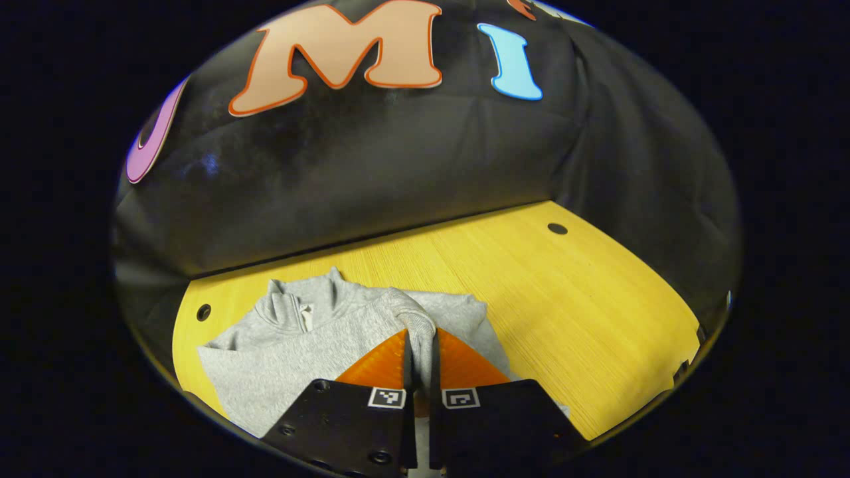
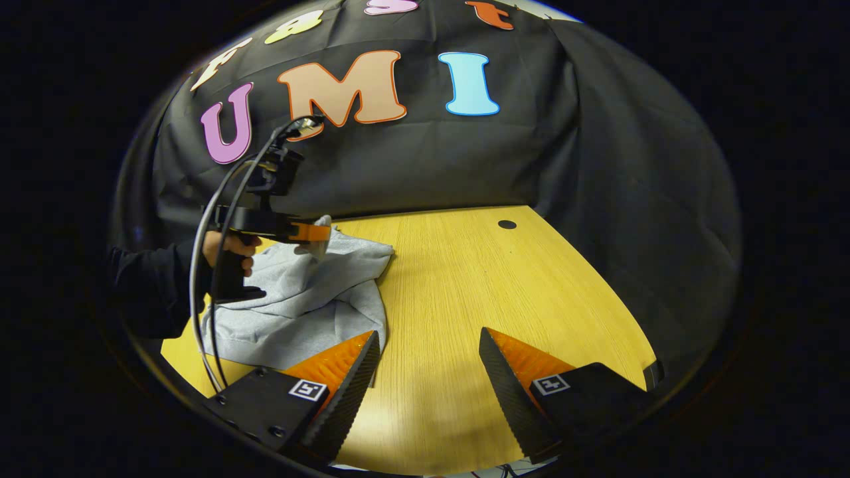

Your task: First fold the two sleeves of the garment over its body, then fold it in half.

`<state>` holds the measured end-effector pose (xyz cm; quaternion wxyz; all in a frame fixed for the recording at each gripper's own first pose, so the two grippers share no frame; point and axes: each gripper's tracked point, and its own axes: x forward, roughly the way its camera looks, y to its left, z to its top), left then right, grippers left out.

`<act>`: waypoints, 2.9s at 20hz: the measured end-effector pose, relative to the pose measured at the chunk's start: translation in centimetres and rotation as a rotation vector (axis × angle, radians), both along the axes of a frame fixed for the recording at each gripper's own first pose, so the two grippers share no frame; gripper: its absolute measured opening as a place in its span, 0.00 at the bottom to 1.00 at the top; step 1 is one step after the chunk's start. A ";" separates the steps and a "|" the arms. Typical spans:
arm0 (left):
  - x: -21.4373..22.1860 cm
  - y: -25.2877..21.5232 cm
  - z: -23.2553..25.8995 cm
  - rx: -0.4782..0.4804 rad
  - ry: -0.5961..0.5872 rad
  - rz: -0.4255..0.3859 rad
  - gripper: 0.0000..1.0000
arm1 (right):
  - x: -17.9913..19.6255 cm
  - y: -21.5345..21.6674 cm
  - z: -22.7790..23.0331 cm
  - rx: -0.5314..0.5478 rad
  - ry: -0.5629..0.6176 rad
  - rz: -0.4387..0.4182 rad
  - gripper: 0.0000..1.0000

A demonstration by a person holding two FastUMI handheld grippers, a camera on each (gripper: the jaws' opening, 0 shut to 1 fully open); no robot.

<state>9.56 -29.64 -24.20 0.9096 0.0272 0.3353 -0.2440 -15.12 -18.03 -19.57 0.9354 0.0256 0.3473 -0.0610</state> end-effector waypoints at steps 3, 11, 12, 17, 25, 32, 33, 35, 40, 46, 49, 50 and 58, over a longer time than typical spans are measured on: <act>-0.2 -0.5 -0.7 0.001 0.009 0.000 0.18 | 0.3 0.4 -0.1 -0.002 0.001 0.026 0.92; -0.8 8.0 3.5 -0.026 -0.109 0.132 0.98 | 3.7 4.0 -1.1 0.040 -0.005 0.113 0.92; -1.1 9.7 3.8 -0.033 -0.112 0.152 0.98 | 4.4 4.6 -1.2 0.044 -0.007 0.123 0.92; -5.1 18.5 5.0 -0.028 -0.162 0.235 0.97 | 6.7 7.5 -2.0 0.026 -0.030 0.169 0.96; -13.7 29.3 0.2 -0.004 -0.055 0.376 0.98 | 6.4 9.1 -6.5 -0.022 0.027 0.170 0.96; -19.7 31.9 -6.4 0.026 0.115 0.389 0.96 | 3.9 10.4 -10.8 -0.027 0.129 0.185 0.92; -20.6 32.0 -7.4 0.022 0.147 0.392 0.96 | 3.6 10.5 -11.3 -0.033 0.139 0.190 0.97; -21.5 32.4 -9.0 0.023 0.191 0.409 0.97 | 3.0 10.7 -12.3 -0.039 0.168 0.197 0.97; -22.5 32.6 -10.6 0.018 0.244 0.402 0.97 | 1.4 10.5 -14.6 -0.042 0.250 0.195 0.97; -22.0 32.2 -10.9 0.027 0.221 0.394 0.97 | 0.6 10.8 -15.8 -0.039 0.302 0.214 0.92; -22.0 32.3 -10.9 0.027 0.216 0.407 0.97 | 0.3 11.0 -16.1 0.005 0.338 0.199 0.91; -22.1 32.2 -10.7 0.025 0.217 0.405 0.96 | 0.5 10.8 -16.2 0.009 0.338 0.197 0.95; -21.8 30.0 -10.7 -0.002 0.249 0.303 0.49 | 0.7 12.0 -16.5 0.115 0.441 0.219 0.18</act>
